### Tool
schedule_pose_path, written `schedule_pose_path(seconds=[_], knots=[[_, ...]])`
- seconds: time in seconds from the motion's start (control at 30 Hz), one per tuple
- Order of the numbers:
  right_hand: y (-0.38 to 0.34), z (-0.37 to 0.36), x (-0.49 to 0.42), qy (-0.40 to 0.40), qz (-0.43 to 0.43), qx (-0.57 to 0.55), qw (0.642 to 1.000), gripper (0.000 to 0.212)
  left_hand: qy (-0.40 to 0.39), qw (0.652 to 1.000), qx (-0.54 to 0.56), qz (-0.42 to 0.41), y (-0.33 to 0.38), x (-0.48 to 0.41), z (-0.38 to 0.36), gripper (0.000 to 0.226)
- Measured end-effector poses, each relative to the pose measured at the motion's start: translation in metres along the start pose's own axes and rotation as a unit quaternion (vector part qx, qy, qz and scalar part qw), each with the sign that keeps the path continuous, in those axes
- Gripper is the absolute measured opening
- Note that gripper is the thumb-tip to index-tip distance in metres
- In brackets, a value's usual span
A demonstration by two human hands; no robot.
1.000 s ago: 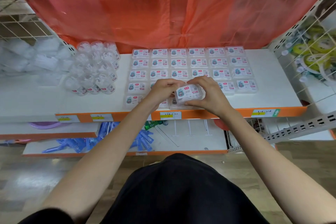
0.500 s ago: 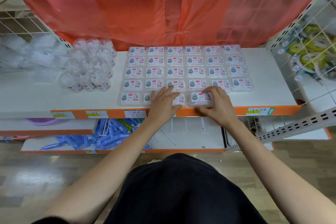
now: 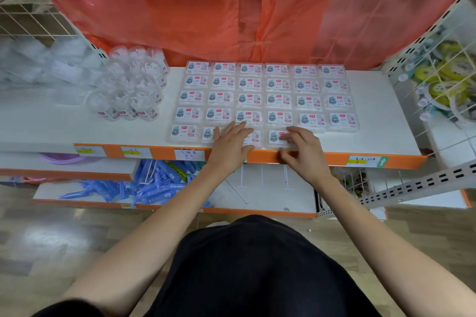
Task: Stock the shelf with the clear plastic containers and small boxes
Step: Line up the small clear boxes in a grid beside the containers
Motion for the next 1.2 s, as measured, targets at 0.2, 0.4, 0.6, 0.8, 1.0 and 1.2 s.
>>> schedule_pose_path(seconds=[0.2, 0.4, 0.6, 0.8, 1.0, 1.2], knots=[[-0.006, -0.003, -0.001, -0.024, 0.017, -0.024, 0.999, 0.030, 0.003, 1.000, -0.004, 0.006, 0.002, 0.000, 0.002, 0.050], [-0.010, -0.003, -0.005, -0.028, 0.027, 0.002, 0.999, 0.033, -0.002, 1.000, -0.006, -0.008, 0.006, 0.001, 0.004, 0.053], [-0.036, 0.004, -0.014, -0.006, 0.032, -0.008, 0.999, 0.040, 0.013, 0.999, -0.030, -0.017, 0.011, 0.006, 0.024, 0.064], [-0.105, -0.008, -0.033, -0.003, 0.064, 0.000, 0.998, 0.047, 0.115, 0.993, -0.027, 0.013, -0.028, 0.037, 0.081, 0.068], [-0.202, -0.028, -0.054, 0.000, 0.105, 0.001, 0.994, 0.048, 0.163, 0.983, -0.048, 0.071, -0.112, 0.096, 0.141, 0.067], [-0.333, -0.069, -0.071, -0.006, 0.142, 0.004, 0.990, 0.050, 0.195, 0.972, -0.053, 0.116, -0.208, 0.165, 0.210, 0.065]])
Point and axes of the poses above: each hand's wrist, its own x-axis away from the middle knuckle, its own z-axis out of the back of the hand, y = z × x, the point moved 10 cm from there along -x, towards the middle knuckle, and after that the axes turned 10 degrees about x, right-handed, at the moved point
